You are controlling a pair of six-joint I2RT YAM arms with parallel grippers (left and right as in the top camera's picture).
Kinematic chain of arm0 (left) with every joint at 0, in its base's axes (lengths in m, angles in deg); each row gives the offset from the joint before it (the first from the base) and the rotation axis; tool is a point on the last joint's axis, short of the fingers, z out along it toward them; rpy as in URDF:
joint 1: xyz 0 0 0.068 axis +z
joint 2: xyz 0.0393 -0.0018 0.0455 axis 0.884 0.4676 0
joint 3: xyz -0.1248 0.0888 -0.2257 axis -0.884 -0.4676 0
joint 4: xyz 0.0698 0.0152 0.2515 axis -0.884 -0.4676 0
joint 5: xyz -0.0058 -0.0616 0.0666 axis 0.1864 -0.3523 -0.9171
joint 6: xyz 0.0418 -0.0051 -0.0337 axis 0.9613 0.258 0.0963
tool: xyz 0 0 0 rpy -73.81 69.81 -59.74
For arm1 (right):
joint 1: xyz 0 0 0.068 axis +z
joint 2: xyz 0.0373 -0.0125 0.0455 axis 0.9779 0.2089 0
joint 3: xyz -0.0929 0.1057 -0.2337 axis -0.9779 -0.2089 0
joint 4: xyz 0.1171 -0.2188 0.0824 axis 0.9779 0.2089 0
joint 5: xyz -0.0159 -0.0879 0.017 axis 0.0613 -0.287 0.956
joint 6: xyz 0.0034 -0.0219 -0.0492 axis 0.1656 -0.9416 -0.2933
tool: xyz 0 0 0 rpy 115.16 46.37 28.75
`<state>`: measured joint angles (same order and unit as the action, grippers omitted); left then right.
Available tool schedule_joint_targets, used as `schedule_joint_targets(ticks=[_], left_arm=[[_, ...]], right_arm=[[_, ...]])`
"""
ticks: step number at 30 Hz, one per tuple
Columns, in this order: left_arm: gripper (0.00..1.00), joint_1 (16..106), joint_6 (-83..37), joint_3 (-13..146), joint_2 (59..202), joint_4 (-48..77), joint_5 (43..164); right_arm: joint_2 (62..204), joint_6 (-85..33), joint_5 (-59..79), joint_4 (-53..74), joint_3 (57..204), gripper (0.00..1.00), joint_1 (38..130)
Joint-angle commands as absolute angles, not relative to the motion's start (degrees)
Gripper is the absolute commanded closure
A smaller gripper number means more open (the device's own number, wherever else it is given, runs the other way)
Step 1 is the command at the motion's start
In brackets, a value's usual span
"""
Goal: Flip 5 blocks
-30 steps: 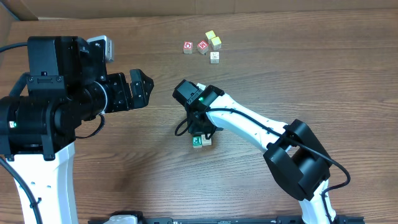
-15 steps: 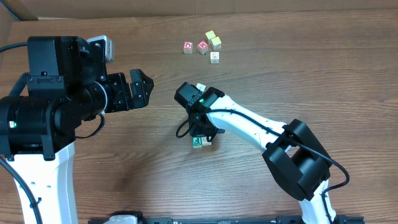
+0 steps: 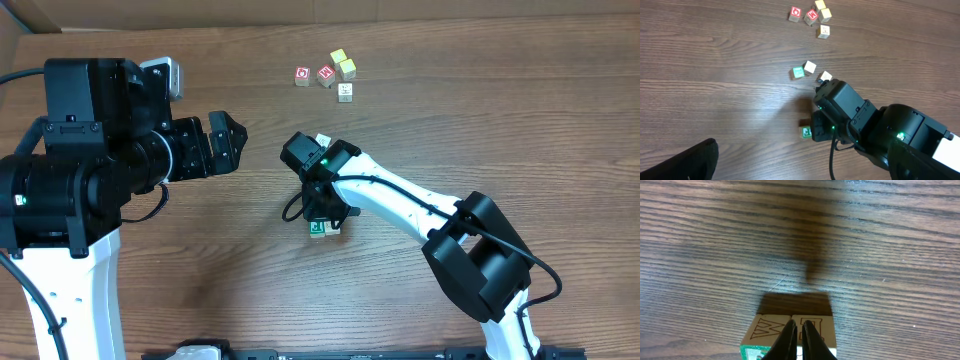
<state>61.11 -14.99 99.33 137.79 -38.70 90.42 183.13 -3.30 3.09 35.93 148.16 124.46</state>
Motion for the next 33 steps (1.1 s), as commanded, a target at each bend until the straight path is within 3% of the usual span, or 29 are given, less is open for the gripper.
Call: schedule_joint_targets(ticks=[1, 15, 33], left_arm=[[0.0, 61.46, -14.31, 100.4, 137.51, -38.59, 90.66], [0.0, 61.46, -14.31, 100.4, 137.51, -38.61, 90.68], [0.0, 61.46, -14.31, 100.4, 137.51, -38.59, 90.68]], right_arm=[[182.96, -3.54, 3.16, 35.9, 148.62, 0.92, 123.55], [182.76, -3.95, 3.2, 43.82, 152.66, 0.92, 116.11], [182.76, -3.25, 6.83, 46.33, 149.93, 0.92, 119.39]])
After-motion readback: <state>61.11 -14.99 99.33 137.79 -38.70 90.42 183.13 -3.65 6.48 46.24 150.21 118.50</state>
